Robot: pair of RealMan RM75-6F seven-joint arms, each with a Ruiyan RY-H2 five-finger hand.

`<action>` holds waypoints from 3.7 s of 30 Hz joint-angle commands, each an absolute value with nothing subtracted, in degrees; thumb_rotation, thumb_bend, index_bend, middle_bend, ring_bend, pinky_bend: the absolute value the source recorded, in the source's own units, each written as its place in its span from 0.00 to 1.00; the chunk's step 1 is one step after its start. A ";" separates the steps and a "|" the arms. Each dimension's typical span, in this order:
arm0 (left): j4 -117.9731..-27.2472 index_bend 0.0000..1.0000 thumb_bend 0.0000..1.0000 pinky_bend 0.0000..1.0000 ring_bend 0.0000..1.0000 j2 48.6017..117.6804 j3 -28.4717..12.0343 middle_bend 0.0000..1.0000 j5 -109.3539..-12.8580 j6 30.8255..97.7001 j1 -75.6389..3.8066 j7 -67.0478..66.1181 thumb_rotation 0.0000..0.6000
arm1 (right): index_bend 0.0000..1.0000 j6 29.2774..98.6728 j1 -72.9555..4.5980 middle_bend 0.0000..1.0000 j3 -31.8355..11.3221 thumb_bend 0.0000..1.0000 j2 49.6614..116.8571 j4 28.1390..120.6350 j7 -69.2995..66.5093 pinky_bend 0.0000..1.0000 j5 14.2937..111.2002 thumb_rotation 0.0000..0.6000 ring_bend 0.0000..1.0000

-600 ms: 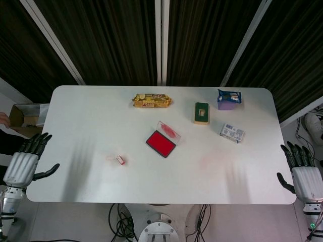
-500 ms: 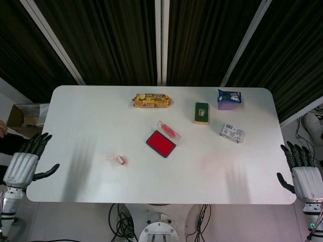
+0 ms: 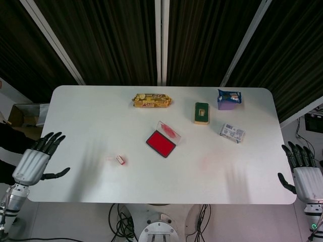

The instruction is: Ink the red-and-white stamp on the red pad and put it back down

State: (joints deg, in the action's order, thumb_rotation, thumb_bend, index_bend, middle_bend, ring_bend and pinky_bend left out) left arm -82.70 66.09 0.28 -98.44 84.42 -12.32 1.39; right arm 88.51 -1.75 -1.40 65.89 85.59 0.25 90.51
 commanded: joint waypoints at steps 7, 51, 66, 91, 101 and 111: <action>-82.59 0.21 0.18 1.00 0.88 68.85 0.48 0.26 -108.49 73.28 -25.31 -0.45 1.00 | 0.00 88.37 -1.83 0.00 -1.46 0.23 65.53 86.20 0.67 0.00 90.45 1.00 0.00; -44.16 0.44 0.30 1.00 0.94 98.81 8.01 0.42 -107.80 71.45 -35.26 11.21 1.00 | 0.00 87.32 -1.66 0.00 -1.70 0.24 65.92 84.40 -0.53 0.00 88.87 1.00 0.00; -41.05 0.48 0.31 1.00 0.95 100.51 9.14 0.47 -106.59 72.19 -36.02 11.97 1.00 | 0.00 86.46 -1.82 0.00 -1.80 0.24 66.02 84.10 -0.43 0.00 88.13 1.00 0.00; -50.71 0.60 0.38 1.00 1.00 95.53 7.61 0.57 -100.94 67.04 -39.28 19.25 1.00 | 0.00 86.06 -1.95 0.00 -2.01 0.24 65.76 84.40 -0.51 0.00 87.64 1.00 0.00; -63.18 0.60 0.41 1.00 1.00 91.26 0.20 0.57 -93.69 53.10 -48.40 16.64 1.00 | 0.00 85.79 -2.14 0.00 -1.90 0.24 66.62 83.87 -0.75 0.00 87.81 1.00 0.00; -61.68 0.60 0.42 1.00 1.00 97.51 -6.03 0.57 -86.61 42.03 -56.11 11.45 1.00 | 0.00 86.19 -1.87 0.00 -1.93 0.24 66.35 84.18 -0.60 0.00 87.64 1.00 0.00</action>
State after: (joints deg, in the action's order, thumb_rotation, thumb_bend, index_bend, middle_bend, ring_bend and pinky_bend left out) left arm -62.39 96.32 -5.09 -87.87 43.44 -54.99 11.91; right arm 86.18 -1.90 -1.92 66.37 84.19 -0.58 87.67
